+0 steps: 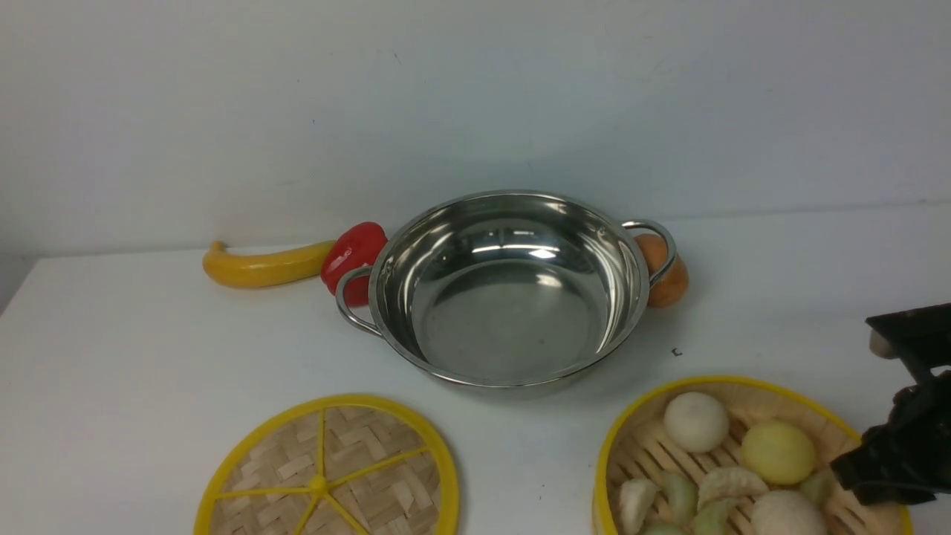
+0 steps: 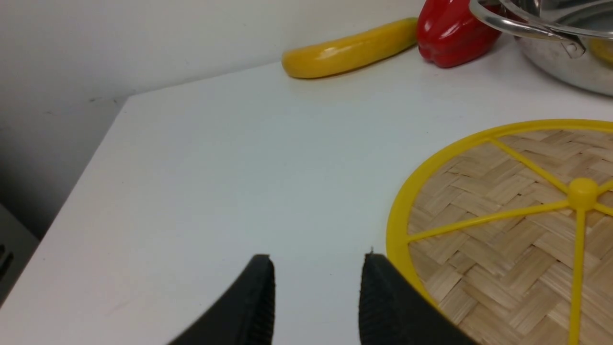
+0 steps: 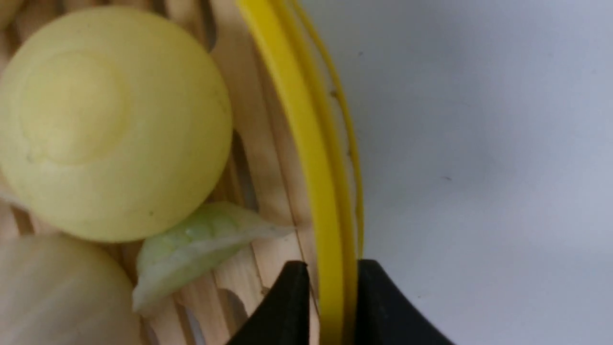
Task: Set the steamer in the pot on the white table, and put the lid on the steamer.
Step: 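Reach for and grasp the rim of the bamboo steamer holding the buns with the right gripper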
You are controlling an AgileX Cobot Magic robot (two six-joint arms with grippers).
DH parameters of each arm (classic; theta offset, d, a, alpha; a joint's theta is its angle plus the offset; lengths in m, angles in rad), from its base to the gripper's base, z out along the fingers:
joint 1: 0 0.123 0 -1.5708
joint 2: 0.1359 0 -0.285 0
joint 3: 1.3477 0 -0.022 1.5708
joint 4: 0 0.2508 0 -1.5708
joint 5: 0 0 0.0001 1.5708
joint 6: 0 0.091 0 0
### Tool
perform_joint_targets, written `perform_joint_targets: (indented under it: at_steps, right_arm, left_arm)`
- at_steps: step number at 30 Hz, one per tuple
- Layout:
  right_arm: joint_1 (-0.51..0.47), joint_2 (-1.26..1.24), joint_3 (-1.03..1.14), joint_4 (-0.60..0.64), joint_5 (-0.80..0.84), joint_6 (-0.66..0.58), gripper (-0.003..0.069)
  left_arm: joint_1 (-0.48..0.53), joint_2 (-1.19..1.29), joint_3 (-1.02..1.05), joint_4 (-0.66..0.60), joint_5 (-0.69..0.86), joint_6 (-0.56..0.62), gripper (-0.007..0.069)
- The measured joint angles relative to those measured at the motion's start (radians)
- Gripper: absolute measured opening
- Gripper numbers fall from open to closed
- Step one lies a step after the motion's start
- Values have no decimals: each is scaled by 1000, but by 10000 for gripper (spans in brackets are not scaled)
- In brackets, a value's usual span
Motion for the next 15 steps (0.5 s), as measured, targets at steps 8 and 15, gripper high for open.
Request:
perform_joint_targets:
  at_steps: [8, 15]
  right_arm:
    - [0, 0, -28, -36, 48, -19, 69]
    - [0, 1, -129, -45, 168, -11, 69]
  left_arm:
    - [0, 0, 0, 0, 0, 0, 241]
    - [0, 0, 0, 0, 0, 0, 241]
